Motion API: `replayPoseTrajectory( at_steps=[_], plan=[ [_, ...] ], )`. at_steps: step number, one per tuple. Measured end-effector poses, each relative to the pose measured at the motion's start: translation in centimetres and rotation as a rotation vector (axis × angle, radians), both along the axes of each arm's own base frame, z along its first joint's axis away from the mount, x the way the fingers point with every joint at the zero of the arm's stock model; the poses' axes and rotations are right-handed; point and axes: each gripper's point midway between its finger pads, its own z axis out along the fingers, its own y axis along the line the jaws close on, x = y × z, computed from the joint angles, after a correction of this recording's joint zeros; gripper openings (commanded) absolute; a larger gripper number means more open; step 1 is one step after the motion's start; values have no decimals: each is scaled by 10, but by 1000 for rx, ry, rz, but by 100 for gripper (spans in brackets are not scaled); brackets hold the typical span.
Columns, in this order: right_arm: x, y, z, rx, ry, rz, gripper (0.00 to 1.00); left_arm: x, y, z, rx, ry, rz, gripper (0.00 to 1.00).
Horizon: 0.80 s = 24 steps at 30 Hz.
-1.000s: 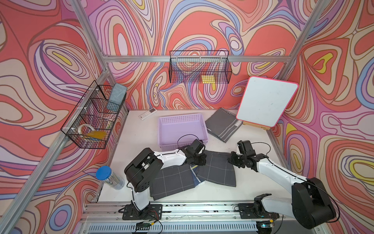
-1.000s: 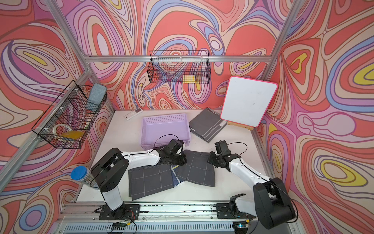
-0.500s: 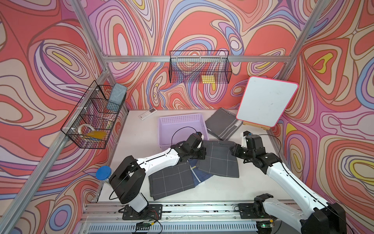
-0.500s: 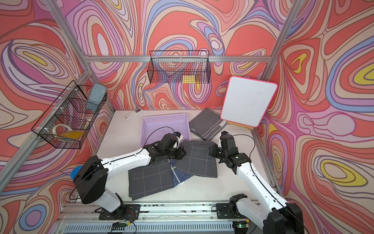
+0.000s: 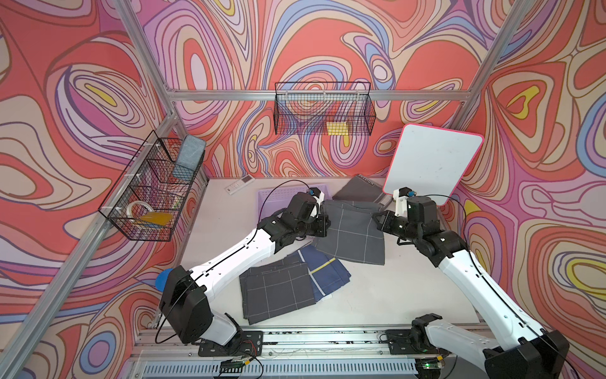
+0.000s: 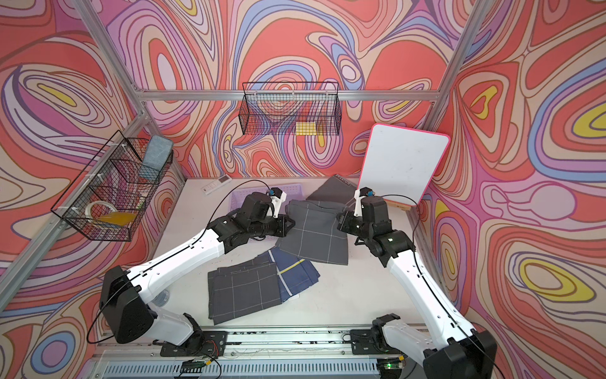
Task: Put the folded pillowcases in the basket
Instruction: Place the pillowcase in the basket.
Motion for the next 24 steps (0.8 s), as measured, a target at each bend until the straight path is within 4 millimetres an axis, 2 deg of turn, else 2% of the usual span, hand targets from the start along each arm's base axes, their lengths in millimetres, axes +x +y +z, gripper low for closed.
replayPoseTrajectory(
  at_steps=[4,11,16,20,24],
  plan=[
    [13,9,15,22,-24,25,0,8,13,23,-10,-36,17,0],
    [33,25,36,66,-61,74,0,17,29,49,-7,-80,36,0],
    [49,36,55,95,-113,108,0,26,41,56,-7,-91,61,0],
    [68,47,50,109,-128,139,0,35,51,55,-7,-100,85,0],
    [93,65,33,110,-124,183,0,47,65,45,-4,-102,116,0]
  ],
)
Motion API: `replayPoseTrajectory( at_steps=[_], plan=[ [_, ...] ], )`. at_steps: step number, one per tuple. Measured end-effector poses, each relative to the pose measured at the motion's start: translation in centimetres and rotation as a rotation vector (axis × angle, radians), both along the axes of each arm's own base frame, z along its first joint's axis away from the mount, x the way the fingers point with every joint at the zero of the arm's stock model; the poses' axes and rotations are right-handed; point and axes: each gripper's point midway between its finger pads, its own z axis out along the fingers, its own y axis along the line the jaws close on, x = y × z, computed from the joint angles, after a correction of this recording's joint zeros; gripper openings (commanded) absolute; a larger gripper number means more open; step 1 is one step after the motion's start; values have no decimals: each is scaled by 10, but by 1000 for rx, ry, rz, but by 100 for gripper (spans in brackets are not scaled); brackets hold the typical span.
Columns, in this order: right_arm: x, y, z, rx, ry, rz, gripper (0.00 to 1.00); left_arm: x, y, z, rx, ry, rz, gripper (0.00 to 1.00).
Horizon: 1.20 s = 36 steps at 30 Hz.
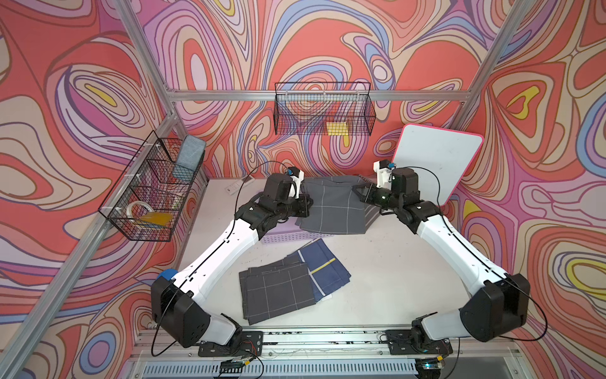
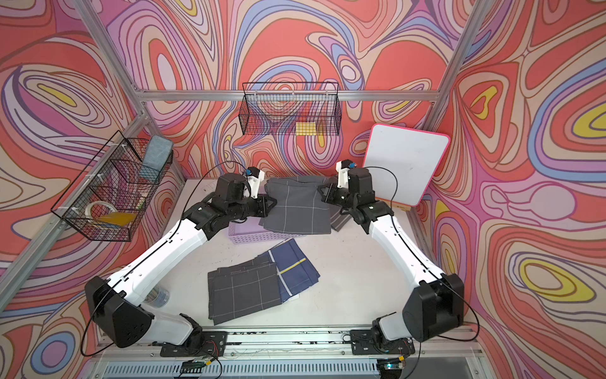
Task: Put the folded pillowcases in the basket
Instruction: Place the pillowcase in the basket.
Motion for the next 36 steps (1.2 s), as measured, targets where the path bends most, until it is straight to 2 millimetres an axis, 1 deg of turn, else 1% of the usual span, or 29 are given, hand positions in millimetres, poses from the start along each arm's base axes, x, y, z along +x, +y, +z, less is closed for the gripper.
replayPoseTrajectory(
  at_steps=[3,7,11,16,19,22,26,32,36],
  plan=[
    [16,17,-12,-4,-7,37,0,12,17,-12,10,-2,36,0],
    [42,44,-19,3,-32,88,0,27,41,-25,18,-8,80,0],
    [68,73,-31,11,-51,127,0,43,65,-27,23,-26,124,0],
    [99,107,-59,17,-47,167,0,61,90,-32,36,-45,165,0],
    [113,121,-72,27,-38,181,0,73,102,-44,39,-35,183,0],
    [125,130,-83,34,-32,193,0,82,114,-61,40,-13,198,0],
    [132,138,-91,37,-24,203,0,89,123,-82,40,21,209,0],
    [139,138,-101,26,-5,192,0,100,124,-103,36,45,197,0],
    [139,136,-111,12,24,183,0,103,123,-121,38,74,191,0]
  ],
)
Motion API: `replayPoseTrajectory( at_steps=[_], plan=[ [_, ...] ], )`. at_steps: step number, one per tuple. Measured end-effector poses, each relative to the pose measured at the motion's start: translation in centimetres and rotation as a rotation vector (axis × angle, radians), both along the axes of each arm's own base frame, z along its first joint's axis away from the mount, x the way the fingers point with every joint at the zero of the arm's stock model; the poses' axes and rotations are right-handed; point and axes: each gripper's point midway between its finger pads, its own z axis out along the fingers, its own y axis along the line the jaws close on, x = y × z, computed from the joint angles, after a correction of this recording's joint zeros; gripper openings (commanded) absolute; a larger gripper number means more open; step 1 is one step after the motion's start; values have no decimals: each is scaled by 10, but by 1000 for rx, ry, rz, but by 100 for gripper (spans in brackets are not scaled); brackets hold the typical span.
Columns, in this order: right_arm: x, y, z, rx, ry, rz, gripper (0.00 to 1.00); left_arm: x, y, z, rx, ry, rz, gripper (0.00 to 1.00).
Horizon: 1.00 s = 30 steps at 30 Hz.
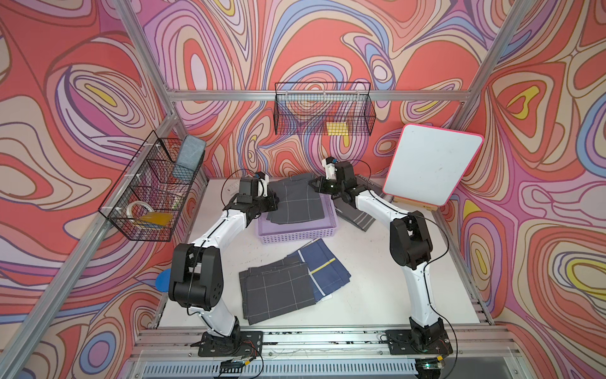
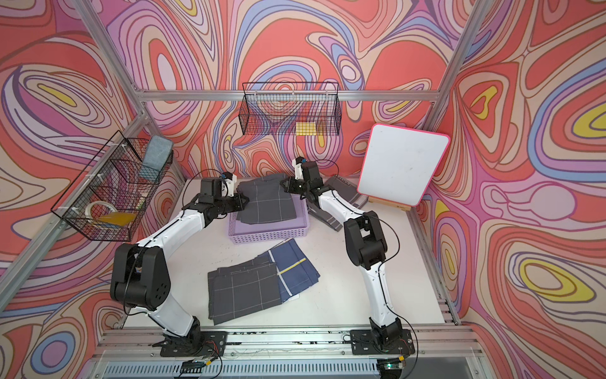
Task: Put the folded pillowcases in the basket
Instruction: Place the pillowcase in the basket.
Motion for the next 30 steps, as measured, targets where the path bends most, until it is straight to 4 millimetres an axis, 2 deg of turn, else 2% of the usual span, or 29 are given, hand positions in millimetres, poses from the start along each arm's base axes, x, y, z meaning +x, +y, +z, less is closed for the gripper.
replayPoseTrajectory(
  at_steps=[25,26,27,28,29,30],
  plan=[
    [-19,-19,-61,-155,191,-26,0,1,-11,-89,-42,188,-41,0],
    [-20,-19,-64,-159,197,-26,6,0,-11,-92,-43,194,-40,5],
    [-20,-19,-67,-161,203,-26,22,0,-11,-92,-44,197,-39,23],
    [-20,-20,-69,-163,207,-27,33,0,-11,-93,-44,199,-36,41],
    [-19,-21,-72,-171,209,-35,42,0,-10,-93,-42,199,-32,57],
    [-18,-24,-73,-176,209,-43,49,1,-9,-92,-43,200,-27,68]
  ],
)
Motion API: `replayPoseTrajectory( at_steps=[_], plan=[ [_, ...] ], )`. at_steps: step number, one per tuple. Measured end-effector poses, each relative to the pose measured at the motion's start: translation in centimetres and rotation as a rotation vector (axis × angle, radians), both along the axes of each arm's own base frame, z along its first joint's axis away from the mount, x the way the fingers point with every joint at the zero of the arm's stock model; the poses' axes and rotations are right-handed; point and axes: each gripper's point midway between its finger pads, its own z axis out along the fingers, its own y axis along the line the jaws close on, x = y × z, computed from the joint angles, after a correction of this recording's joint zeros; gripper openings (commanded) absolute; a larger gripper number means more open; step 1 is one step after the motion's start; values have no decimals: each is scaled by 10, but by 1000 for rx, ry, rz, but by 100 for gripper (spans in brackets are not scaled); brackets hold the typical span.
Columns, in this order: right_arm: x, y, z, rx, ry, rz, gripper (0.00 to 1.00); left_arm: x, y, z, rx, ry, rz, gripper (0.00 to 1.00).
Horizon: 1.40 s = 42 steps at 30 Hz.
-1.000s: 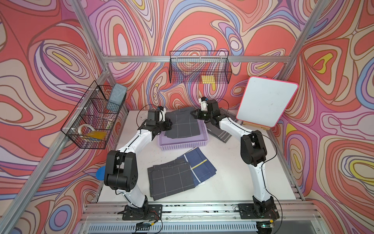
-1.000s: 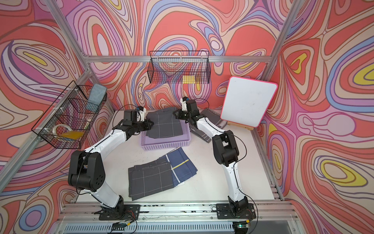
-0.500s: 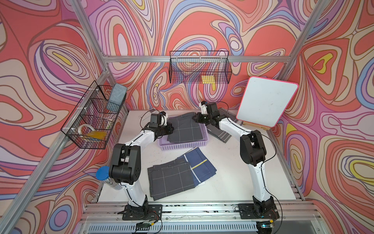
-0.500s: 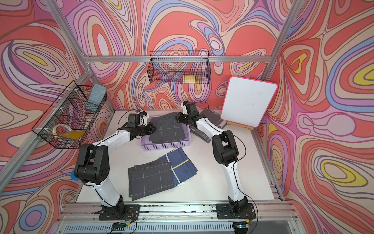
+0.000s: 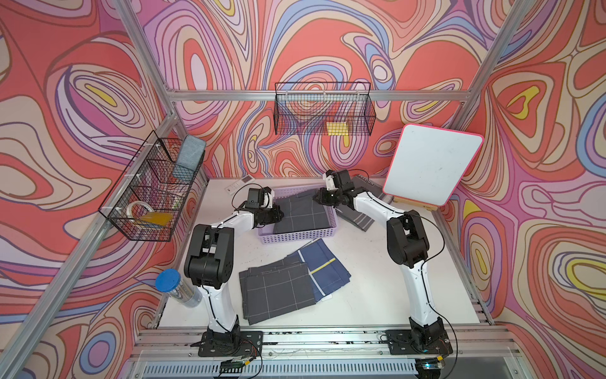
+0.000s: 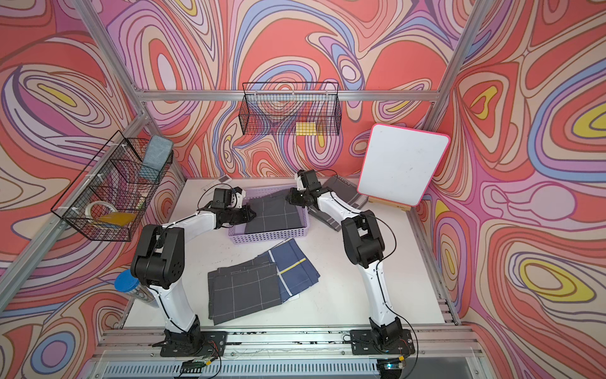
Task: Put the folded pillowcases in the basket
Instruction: Place the pillowcase in the basket, then pick up the pillowcase at the center of the board.
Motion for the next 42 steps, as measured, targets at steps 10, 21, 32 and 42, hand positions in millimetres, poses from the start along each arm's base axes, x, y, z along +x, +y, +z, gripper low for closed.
replayPoseTrajectory(
  at_steps=[10,21,32,42],
  plan=[
    [1,-29,28,-30,-78,-55,67,-3,12,60,11,-99,62,99],
    [-91,-36,83,-18,-139,5,68,-78,31,108,-26,-166,161,99],
    [-226,14,32,14,35,197,64,-168,39,60,-54,-59,223,99],
    [-289,52,-19,-3,198,286,63,-203,19,21,-60,64,157,99]
  ],
)
